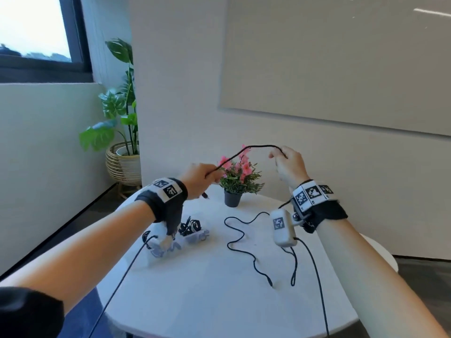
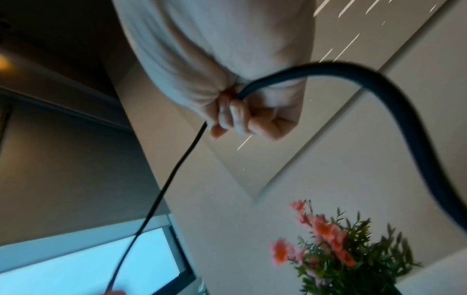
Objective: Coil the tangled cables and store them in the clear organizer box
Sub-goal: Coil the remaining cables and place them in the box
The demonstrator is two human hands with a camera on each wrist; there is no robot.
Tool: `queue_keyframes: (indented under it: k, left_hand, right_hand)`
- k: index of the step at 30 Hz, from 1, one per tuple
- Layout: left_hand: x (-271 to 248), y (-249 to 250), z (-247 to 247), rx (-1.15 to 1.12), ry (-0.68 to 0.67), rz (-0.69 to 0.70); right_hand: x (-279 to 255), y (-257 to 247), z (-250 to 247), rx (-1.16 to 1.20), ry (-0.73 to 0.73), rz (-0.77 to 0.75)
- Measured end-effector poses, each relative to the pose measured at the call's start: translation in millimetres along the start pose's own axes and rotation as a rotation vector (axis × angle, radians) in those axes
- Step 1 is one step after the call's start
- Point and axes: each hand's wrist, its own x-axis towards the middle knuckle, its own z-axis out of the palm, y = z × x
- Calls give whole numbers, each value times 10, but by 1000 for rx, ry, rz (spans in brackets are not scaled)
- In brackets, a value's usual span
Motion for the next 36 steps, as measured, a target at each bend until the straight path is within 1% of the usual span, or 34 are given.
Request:
queue_keyframes:
  k: [2, 3, 6, 7, 9, 10, 11, 12, 13, 15, 16, 17, 18, 19, 20, 21, 22, 23, 24, 25, 26, 27, 29, 30, 31, 33, 35, 36]
  left_hand:
    - [-90, -164, -53, 211, 10, -4]
    - [-124, -228, -91, 245, 14, -10]
    - [-184, -314, -178, 285, -16, 18]
    - [-190, -327, -188, 354, -37, 40]
    - [-174, -395, -179, 586, -50, 86]
    - [-169, -431, -174, 674, -39, 81]
    - [-164, -456, -171, 691, -27, 56]
    - [-157, -460, -173, 635, -24, 25]
    - [-147, -442, -175, 523, -29, 1]
    - [-139, -334, -168, 260, -16, -37]
    - [-140, -272, -160, 145, 1, -52]
    - [-147, -216, -149, 70, 23, -52]
    - [-155, -166, -134, 38, 36, -40]
    - [-159, -128, -114, 29, 36, -32]
    - [-155, -93, -91, 23, 34, -25]
    - [-147, -53, -67, 8, 34, -18]
    - [-138, -10, -39, -27, 34, -7]
    - [-137, 42, -16, -79, 36, 4]
    - [-136, 88, 3, -136, 33, 18]
    - [-143, 131, 15, -185, 24, 34]
    - [-148, 159, 16, -211, 18, 53]
    - [-152, 180, 3, -212, 23, 65]
    - [-154, 195, -51, -226, 83, 55]
    - [-154, 193, -90, -262, 135, 24]
    - [-148, 183, -134, -294, 205, -17]
    - [-131, 117, -239, -304, 352, -94]
    - [-140, 15, -348, -281, 421, -148]
    - [-155, -33, -403, -265, 415, -162]
  right_hand:
    - [89, 123, -127, 35, 150, 60]
    - [126, 186, -184, 57, 203, 95]
    - [187, 331, -277, 50, 257, 162]
    - [195, 367, -286, 35, 281, 164]
    - [192, 414, -301, 60, 366, 164]
    - [197, 445, -310, 83, 409, 174]
    - [205, 483, -321, 100, 437, 191]
    - [210, 516, -326, 107, 452, 217]
    - [209, 545, -329, 102, 455, 245]
    - [185, 575, -329, -7, 395, 318]
    - [150, 560, -317, -139, 328, 366]
    - [94, 533, -287, -320, 249, 410]
    - [18, 490, -232, -488, 189, 412]
    - [-81, 425, -153, -605, 154, 339]
    - [-179, 369, -58, -663, 134, 185]
    - [-278, 306, 50, -661, 95, -11]
    - [-359, 269, 162, -634, 15, -183]
    - [-432, 235, 262, -632, -91, -311]
    - [-488, 222, 362, -664, -189, -394]
    - [-528, 227, 448, -699, -266, -439]
    - [-557, 233, 510, -700, -289, -466]
    - [-581, 227, 543, -643, -282, -468]
    - [-611, 221, 569, -427, -259, -397]
    - [-608, 226, 557, -370, -248, -364]
    - [-600, 240, 533, -362, -235, -357]
    - [-574, 283, 476, -439, -216, -371]
    - [-530, 333, 411, -507, -195, -338]
    - [-502, 352, 365, -493, -173, -295]
